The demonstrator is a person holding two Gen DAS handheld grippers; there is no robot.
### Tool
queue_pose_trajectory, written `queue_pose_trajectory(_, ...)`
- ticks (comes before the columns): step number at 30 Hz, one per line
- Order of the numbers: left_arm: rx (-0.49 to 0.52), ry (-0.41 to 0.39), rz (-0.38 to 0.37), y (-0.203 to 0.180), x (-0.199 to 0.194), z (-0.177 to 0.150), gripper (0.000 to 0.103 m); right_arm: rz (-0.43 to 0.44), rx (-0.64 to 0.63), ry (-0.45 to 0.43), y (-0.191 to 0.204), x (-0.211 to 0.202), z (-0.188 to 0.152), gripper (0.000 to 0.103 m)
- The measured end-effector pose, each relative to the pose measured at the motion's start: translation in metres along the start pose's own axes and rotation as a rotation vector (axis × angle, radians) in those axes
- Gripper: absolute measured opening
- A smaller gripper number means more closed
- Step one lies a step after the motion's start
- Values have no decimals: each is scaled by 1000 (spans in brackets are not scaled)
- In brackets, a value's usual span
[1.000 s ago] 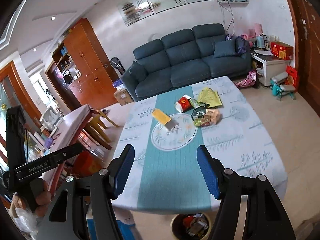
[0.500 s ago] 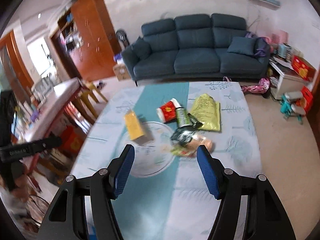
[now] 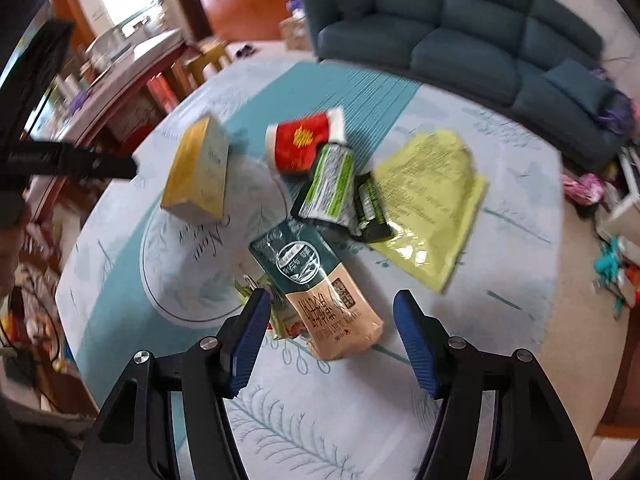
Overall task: Collect trash
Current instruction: 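Grasp the yellow box with the left gripper while the right grasps the green-and-tan milk bag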
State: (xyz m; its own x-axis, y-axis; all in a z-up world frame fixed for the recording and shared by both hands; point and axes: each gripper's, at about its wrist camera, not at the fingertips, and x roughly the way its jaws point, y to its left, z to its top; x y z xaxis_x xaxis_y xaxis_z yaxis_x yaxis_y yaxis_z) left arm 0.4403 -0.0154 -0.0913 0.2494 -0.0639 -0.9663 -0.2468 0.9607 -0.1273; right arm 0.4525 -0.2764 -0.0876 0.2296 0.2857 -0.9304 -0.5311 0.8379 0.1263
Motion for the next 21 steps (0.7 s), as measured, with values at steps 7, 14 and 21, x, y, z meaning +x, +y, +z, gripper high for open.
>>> queue_pose_trajectory(7,-41,60,62,-2,40,14,78,59,-91,69,9,38,5,66)
queue_pose_trajectory(14,-76,119,93,1,72,21,78,117,-106,118,7,61,4,54)
queue_pose_trajectory(21,-100,158,97,4,96,21,62,192,-38,101,1,66,6,43)
